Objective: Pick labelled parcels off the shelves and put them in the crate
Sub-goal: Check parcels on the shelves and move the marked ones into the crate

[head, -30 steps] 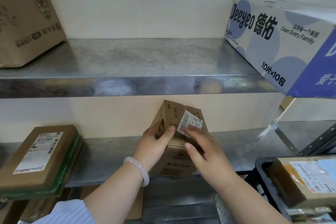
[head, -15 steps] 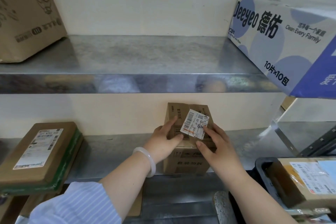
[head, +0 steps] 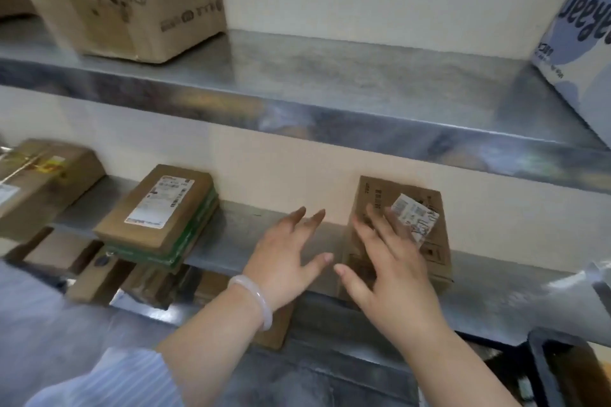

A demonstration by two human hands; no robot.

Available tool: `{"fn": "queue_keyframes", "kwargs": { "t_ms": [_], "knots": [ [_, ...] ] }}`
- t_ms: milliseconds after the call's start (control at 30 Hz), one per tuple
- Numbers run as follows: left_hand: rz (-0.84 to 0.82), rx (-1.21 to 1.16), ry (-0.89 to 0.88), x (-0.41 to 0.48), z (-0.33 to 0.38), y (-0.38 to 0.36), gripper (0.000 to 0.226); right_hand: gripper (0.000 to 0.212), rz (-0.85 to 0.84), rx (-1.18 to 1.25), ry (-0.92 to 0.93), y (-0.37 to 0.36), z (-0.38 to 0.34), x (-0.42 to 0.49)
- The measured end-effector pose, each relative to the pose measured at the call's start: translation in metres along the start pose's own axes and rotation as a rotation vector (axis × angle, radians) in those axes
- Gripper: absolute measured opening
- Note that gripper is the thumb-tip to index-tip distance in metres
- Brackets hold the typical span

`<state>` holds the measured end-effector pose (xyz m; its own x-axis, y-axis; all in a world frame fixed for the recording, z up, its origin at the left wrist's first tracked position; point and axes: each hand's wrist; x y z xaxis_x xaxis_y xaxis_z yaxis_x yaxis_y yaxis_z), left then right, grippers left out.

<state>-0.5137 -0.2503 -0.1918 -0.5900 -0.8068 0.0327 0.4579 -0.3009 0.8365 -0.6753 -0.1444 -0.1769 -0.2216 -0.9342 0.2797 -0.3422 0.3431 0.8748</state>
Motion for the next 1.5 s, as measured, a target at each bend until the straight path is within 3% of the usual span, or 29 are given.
{"fn": "queue_keyframes", "kwargs": {
  "t_ms": [233, 433, 700, 1000, 1400, 1500],
  "knots": [
    [0.207, 0.309, 0.165, -0.085, -0.09, 0.05, 0.075, 0.082, -0.259, -0.044, 0.281, -0.069, -0.082, 0.011],
    [0.254, 0.455, 0.342, -0.164, -0.172, 0.112, 0.077, 0.085, -0.309, -0.03, 0.48, -0.12, -0.196, 0.003],
    [0.395, 0.479, 0.555, -0.282, -0.307, 0.2, 0.078, 0.083, -0.389, -0.007, 0.723, -0.202, -0.399, -0.005],
    [0.404, 0.453, 0.746, -0.344, -0.415, 0.257, 0.079, 0.086, -0.463, -0.027, 0.785, -0.278, -0.53, 0.006],
    [0.223, 0.425, 0.883, -0.309, -0.567, 0.291, 0.078, 0.082, -0.634, -0.004, 0.753, -0.408, -0.611, 0.095],
    [0.243, 0.397, 0.911, -0.295, -0.6, 0.306, 0.078, 0.08, -0.668, 0.02, 0.755, -0.432, -0.631, 0.12]
  ]
}}
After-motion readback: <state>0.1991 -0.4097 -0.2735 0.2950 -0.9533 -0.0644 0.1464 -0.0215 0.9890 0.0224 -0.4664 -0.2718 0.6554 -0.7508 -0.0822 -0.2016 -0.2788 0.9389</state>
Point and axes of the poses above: each hand's wrist, its own x-axis towards the middle knuckle, its own y-axis out of the back of the hand, z = x × y, and after that the axes turned 2 degrees about z, right-handed
